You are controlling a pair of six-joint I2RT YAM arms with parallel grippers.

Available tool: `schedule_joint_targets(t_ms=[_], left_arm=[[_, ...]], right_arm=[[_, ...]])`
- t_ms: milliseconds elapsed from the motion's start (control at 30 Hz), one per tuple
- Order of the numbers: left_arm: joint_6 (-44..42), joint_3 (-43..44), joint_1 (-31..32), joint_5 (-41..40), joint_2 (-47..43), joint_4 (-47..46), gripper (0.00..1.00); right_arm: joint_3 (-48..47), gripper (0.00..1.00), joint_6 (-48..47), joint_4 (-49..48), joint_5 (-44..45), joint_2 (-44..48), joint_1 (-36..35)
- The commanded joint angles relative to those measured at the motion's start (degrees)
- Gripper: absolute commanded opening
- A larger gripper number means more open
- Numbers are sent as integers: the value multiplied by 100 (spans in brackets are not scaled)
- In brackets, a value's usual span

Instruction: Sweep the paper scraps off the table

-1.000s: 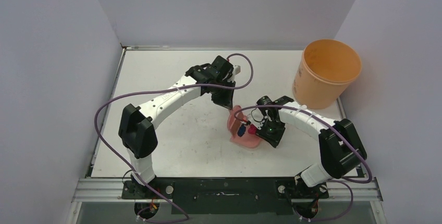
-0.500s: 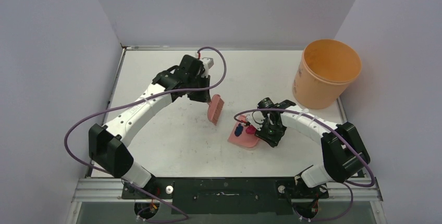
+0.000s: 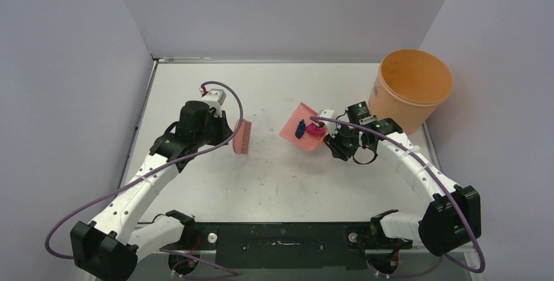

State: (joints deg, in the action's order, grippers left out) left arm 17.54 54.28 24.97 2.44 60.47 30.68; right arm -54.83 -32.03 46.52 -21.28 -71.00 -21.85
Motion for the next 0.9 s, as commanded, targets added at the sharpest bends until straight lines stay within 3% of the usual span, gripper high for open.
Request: schedule_joint_targets(t_ms=[0,200,667,867], left_arm=[[-139,-207,-138,-187,-110,-872,0],[-120,-191,-141,-244,-81,-783,0],[-92,-240,-133,-507,-193,-759,0],[-111,-224,-136,-523,-192,-730,0]], right_arm=[[-286,5,133,-144,-638,-293,105],[-484,5,425,-211,-507,-306,113],[-1850,5,1254,238,902,-328,145],[-2718,5,1313,563,1216,-450,606]])
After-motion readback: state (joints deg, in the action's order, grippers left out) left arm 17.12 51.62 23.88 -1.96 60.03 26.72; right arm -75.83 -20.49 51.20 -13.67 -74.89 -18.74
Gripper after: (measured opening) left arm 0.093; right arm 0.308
